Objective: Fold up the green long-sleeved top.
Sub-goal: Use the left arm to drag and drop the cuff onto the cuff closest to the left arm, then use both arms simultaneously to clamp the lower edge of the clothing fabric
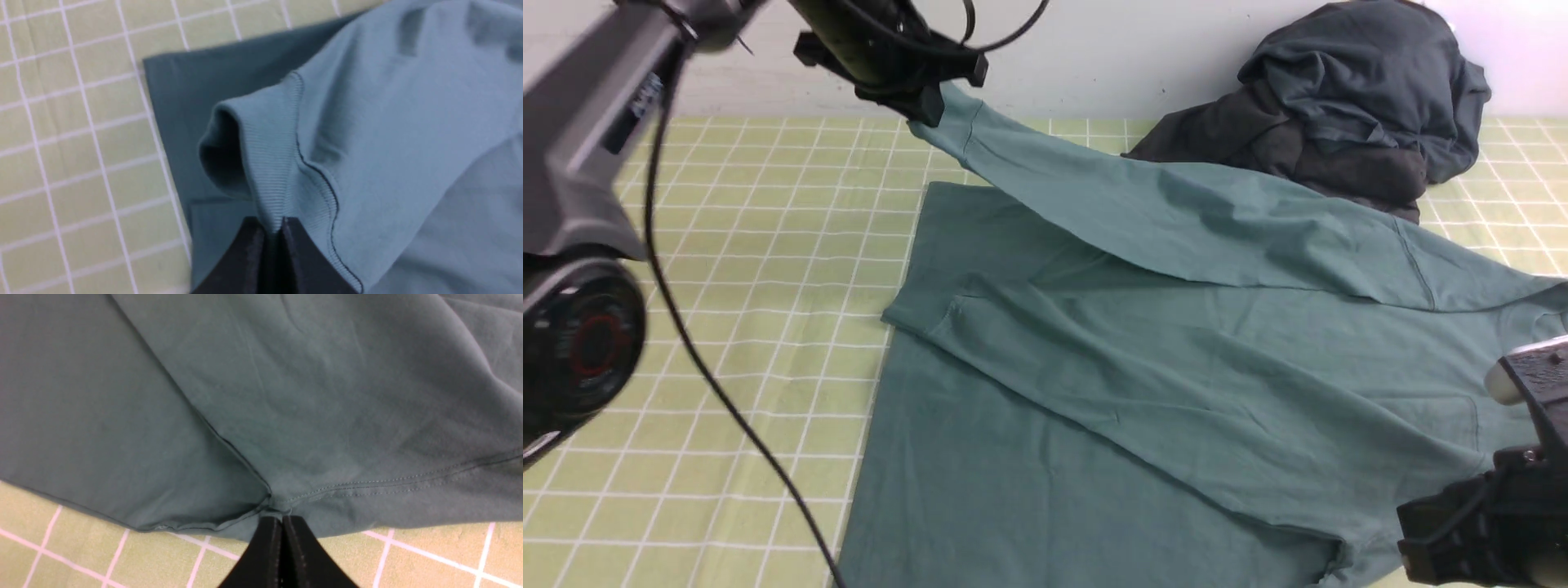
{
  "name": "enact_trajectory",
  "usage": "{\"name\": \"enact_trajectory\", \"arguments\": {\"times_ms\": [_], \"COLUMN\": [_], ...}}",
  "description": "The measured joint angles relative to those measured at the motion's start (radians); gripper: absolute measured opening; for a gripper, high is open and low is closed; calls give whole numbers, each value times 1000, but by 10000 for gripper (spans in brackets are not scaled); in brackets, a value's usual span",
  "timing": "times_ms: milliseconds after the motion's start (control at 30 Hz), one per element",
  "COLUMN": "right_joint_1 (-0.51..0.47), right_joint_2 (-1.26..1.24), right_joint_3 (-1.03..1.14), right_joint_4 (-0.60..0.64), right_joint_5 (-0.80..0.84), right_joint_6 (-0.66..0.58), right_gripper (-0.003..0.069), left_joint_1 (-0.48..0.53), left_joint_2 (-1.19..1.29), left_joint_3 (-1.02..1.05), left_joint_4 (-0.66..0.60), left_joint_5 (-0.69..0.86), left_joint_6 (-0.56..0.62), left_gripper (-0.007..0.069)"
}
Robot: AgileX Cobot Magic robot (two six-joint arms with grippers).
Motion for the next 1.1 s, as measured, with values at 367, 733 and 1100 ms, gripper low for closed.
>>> {"name": "enact_trajectory", "arguments": {"times_ms": [367, 733, 1100], "right_joint_1": [0, 0, 0], "right_joint_2": [-28, -31, -31], "right_joint_3": [0, 0, 0], "right_joint_4": [0, 9, 53], "right_joint_5": [8, 19, 23], "right_joint_6": [0, 0, -3], "right_gripper": [-14, -14, -14], "left_joint_1": [-49, -73, -324], "left_joint_2": [-232, -288, -474], "left_joint_3": [675, 860, 1361], "left_joint_4": [10, 48, 95], "left_joint_5": [1, -20, -281], "left_joint_6": [0, 46, 514], "left_gripper": [32, 341, 409]}}
